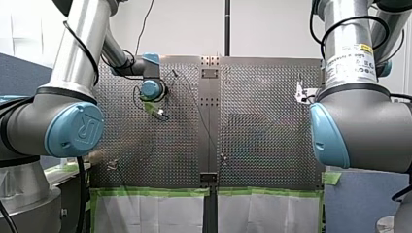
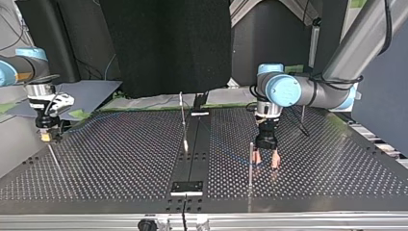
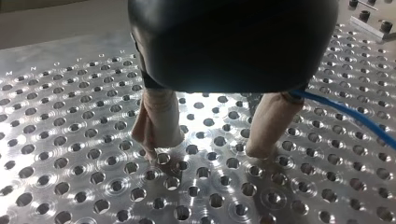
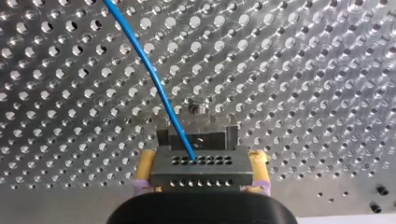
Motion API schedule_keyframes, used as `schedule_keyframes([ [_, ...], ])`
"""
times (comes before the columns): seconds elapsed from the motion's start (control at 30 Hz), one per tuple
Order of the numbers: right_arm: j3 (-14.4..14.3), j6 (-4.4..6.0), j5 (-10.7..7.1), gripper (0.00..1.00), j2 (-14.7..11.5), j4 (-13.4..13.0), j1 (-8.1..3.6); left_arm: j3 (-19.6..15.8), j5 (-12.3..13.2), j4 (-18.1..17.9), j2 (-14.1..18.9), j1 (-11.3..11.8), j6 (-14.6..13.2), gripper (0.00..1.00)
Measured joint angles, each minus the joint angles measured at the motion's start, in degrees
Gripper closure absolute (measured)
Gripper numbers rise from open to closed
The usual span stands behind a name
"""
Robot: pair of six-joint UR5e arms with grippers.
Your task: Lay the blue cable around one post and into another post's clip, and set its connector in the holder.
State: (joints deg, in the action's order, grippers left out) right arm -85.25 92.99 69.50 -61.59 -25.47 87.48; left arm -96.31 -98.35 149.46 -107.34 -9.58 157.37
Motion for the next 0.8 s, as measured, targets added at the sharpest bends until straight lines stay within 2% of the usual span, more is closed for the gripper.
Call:
schedule_keyframes([
  [0.2,0.9,-0.94,0.01,1.0,1.2,0.8,0.25,0.0,0.0,-0.1,0.0,0.2,0.0,0.02],
  [0.3,1.3,-1.09,-0.02,1.0,1.3,0.9,0.34,0.0,0.0,-0.1,0.0,0.3,0.0,0.02],
  [0.8,2.7,-0.97,-0.35,1.0,1.4,1.7,0.52,0.0,0.0,-0.1,0.0,0.3,0.0,0.02],
])
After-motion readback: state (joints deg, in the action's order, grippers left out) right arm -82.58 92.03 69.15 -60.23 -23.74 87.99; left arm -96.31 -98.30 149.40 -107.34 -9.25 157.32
